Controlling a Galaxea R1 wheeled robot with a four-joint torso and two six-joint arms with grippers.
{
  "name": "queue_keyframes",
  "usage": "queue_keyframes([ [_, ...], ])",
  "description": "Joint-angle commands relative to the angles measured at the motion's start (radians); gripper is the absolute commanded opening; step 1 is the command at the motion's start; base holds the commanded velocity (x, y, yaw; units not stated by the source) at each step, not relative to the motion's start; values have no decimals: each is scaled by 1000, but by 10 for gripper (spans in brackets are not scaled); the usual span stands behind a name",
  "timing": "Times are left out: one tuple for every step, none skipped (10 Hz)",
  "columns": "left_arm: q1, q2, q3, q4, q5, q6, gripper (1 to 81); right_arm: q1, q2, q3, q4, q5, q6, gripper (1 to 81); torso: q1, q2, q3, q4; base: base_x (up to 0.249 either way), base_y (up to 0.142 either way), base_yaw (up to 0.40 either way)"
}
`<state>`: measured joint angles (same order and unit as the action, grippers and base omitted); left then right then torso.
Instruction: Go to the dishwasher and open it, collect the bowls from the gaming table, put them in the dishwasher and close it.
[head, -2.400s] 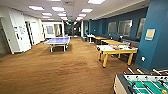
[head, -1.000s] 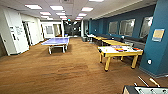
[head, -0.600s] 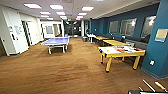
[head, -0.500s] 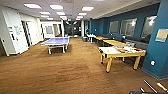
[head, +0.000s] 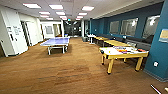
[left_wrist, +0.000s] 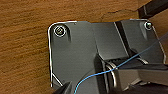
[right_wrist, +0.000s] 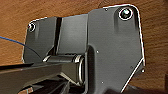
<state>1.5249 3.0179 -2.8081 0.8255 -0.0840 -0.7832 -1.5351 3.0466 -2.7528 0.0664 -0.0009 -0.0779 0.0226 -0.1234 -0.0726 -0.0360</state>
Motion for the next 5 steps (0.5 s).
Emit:
queue_keyframes([
  [-58, -5, -2, 0, 38, 4, 811, 54, -3, -1, 0, -56, -2, 811, 0, 0, 0, 0, 169, 0, 0],
  [-58, -5, -2, 1, 38, 4, 811, 57, -3, 1, 0, -56, -2, 811, 0, 0, 0, 0, 169, 0, 0],
  [-58, -5, -2, 1, 38, 4, 811, 54, -1, 1, 0, -56, -2, 811, 0, 0, 0, 0, 168, 0, 0],
  [-58, -5, -2, 0, 38, 4, 811, 54, -1, 1, 0, -56, -2, 811, 0, 0, 0, 0, 168, 0, 0],
  [-58, -5, -2, 1, 36, 4, 811, 54, -1, 1, 0, -56, -2, 811, 0, 0, 0, 0, 169, 0, 0],
])
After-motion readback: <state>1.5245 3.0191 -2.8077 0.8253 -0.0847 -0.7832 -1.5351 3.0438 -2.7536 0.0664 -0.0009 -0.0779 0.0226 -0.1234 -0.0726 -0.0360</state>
